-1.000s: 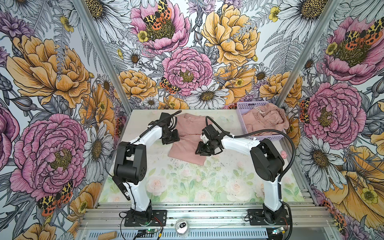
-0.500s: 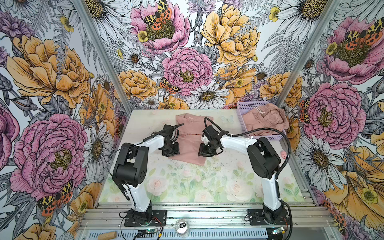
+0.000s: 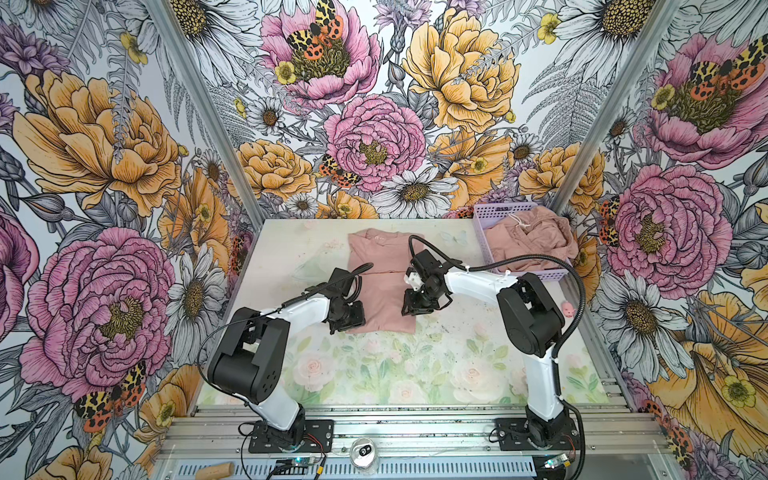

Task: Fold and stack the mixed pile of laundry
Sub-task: 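Grasp the folded pink shirt's near edge with both grippers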

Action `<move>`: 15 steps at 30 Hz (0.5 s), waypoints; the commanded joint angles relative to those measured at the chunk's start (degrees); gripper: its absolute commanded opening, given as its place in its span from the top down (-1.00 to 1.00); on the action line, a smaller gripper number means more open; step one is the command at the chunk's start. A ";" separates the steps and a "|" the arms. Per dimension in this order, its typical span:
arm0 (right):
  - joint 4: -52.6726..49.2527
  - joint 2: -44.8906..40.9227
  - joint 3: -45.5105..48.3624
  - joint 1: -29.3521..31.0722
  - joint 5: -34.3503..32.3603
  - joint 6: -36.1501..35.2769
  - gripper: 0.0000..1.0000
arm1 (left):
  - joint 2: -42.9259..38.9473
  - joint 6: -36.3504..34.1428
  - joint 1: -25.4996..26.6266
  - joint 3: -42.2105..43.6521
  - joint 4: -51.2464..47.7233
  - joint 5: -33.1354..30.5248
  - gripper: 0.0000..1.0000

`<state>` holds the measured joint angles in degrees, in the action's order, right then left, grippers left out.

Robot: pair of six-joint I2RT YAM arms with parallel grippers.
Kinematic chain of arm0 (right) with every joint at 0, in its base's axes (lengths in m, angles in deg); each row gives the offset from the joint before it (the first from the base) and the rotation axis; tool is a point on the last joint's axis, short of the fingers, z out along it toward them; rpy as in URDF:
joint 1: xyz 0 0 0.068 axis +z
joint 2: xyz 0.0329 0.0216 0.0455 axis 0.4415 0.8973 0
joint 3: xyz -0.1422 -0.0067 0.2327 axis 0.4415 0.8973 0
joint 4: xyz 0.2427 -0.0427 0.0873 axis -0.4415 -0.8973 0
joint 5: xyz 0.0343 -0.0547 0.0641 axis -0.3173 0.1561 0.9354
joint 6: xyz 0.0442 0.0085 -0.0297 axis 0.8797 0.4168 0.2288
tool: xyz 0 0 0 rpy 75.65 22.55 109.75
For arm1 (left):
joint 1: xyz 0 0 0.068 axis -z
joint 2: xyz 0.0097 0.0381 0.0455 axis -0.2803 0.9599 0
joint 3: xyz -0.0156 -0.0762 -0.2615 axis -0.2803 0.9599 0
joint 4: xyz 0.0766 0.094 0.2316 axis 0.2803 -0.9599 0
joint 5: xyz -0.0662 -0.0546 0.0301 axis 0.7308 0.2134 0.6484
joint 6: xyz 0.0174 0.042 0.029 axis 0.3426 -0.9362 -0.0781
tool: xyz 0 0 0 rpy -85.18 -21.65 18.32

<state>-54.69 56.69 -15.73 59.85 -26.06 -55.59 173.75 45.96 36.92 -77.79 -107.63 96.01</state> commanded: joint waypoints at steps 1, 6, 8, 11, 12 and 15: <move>-2.95 -5.21 2.43 -0.60 -1.25 -0.12 0.19 | -0.92 3.21 0.03 3.49 -6.10 0.11 0.04; -2.36 -11.05 7.09 -0.78 -1.83 3.15 0.10 | -6.01 0.03 -4.85 1.29 -8.28 -2.61 -0.07; -0.41 -12.43 9.92 -0.33 -1.23 5.27 0.07 | -6.40 -1.79 -5.86 0.49 -9.25 -2.07 -0.08; 4.52 -13.70 14.15 0.56 -0.23 9.23 0.04 | -6.00 -3.00 -5.84 1.46 -9.39 -0.35 -0.08; 6.35 -13.75 15.33 0.88 0.18 10.63 0.03 | -5.83 -3.13 -5.69 2.47 -8.76 0.39 -0.07; 10.85 -13.34 18.10 1.97 0.51 14.22 0.02 | -5.86 -2.52 -4.94 4.31 -6.97 1.89 -0.08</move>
<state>-50.05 43.68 0.55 60.59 -26.37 -46.52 168.17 44.67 31.46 -75.10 -115.19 95.93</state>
